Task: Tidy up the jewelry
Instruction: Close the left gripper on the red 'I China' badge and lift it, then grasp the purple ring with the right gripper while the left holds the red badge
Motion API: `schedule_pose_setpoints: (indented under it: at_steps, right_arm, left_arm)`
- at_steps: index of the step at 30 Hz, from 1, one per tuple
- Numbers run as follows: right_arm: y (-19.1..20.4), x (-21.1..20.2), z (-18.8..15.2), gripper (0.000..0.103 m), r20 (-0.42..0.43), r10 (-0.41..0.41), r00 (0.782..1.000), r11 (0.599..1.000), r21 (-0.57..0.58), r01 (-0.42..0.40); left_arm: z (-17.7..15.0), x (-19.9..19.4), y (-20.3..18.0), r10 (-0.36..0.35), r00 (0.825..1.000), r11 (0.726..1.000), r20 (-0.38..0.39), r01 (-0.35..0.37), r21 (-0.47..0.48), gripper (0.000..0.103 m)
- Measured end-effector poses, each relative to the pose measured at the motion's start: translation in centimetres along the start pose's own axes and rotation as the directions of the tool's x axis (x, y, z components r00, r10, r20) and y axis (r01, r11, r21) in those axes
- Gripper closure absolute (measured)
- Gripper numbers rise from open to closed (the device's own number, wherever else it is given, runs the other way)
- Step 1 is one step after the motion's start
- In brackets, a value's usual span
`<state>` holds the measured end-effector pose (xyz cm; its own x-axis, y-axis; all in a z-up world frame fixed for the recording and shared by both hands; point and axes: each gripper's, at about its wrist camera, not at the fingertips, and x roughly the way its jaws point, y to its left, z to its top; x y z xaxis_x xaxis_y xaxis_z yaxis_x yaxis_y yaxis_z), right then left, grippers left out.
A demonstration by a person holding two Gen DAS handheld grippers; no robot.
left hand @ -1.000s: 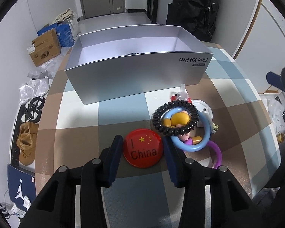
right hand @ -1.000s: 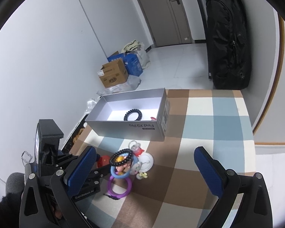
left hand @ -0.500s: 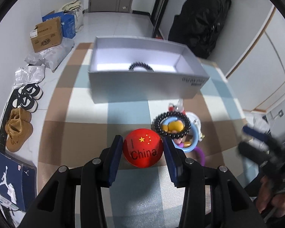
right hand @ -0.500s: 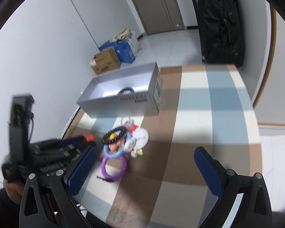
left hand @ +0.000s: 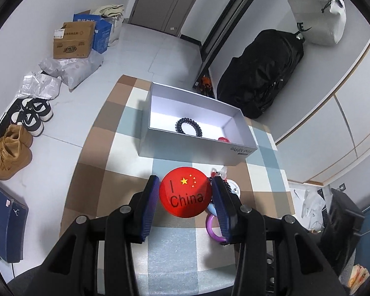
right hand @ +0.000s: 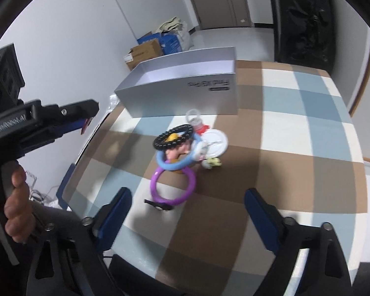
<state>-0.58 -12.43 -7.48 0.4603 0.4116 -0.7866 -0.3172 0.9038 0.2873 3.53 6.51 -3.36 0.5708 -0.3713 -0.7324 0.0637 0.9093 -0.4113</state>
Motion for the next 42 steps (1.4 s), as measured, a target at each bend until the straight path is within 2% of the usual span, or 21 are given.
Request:
schedule_pose_setpoints:
  at_steps: [3, 7, 9, 14, 18, 28, 30, 34, 42]
  right_arm:
    - [0.7, 0.8, 0.1, 0.019, -0.003, 0.002, 1.000, 1.000, -0.017, -0.002]
    - [1.9, 2.0, 0.2, 0.019, -0.011, -0.047, 0.999, 0.997, -0.062, 0.047]
    - [2.7, 2.8, 0.1, 0.031, -0.016, -0.098, 0.995, 0.989, -0.113, 0.096]
    - [4.4, 3.7, -0.4, 0.045, 0.007, -0.198, 0.980, 0.953, -0.230, 0.195]
    - [4.0, 3.5, -0.3, 0.051, 0.002, -0.173, 0.985, 0.962, -0.212, 0.170]
    - [3.3, 2.1, 0.3, 0.053, -0.002, -0.108, 0.994, 0.983, -0.147, 0.106]
    - [2.7, 1.3, 0.2, 0.053, -0.025, -0.072, 0.997, 0.993, -0.097, 0.069]
    - [1.1, -0.1, 0.1, 0.053, -0.028, -0.049, 0.998, 0.998, -0.026, 0.048]
    - [-0.6, -2.4, -0.1, 0.053, -0.010, -0.079, 0.997, 0.997, -0.002, 0.079]
  left_arm:
    - [0.1, -0.2, 0.5, -0.008, 1.000, 1.000, -0.001, 0.008, -0.008, 0.065]
    - [0.2, -0.3, 1.3, -0.007, 1.000, 1.000, -0.005, 0.007, -0.020, 0.065]
    - [0.2, -0.3, 1.6, -0.011, 1.000, 0.999, -0.006, 0.011, -0.033, 0.065]
    - [0.4, -0.2, 2.0, -0.012, 1.000, 0.999, -0.007, 0.011, -0.042, 0.065]
    - [0.4, -0.2, 1.8, -0.002, 1.000, 1.000, -0.004, 0.002, -0.028, 0.065]
    - [0.3, -0.1, 1.6, 0.008, 1.000, 1.000, -0.008, -0.008, -0.023, 0.065]
    - [0.4, -0.1, 1.4, 0.004, 1.000, 1.000, -0.007, -0.004, -0.024, 0.065]
    - [0.4, 0.0, 0.8, 0.004, 1.000, 1.000, 0.000, -0.004, -0.006, 0.065]
    - [0.1, 0.2, 0.2, 0.011, 1.000, 1.000, 0.000, -0.011, 0.003, 0.065]
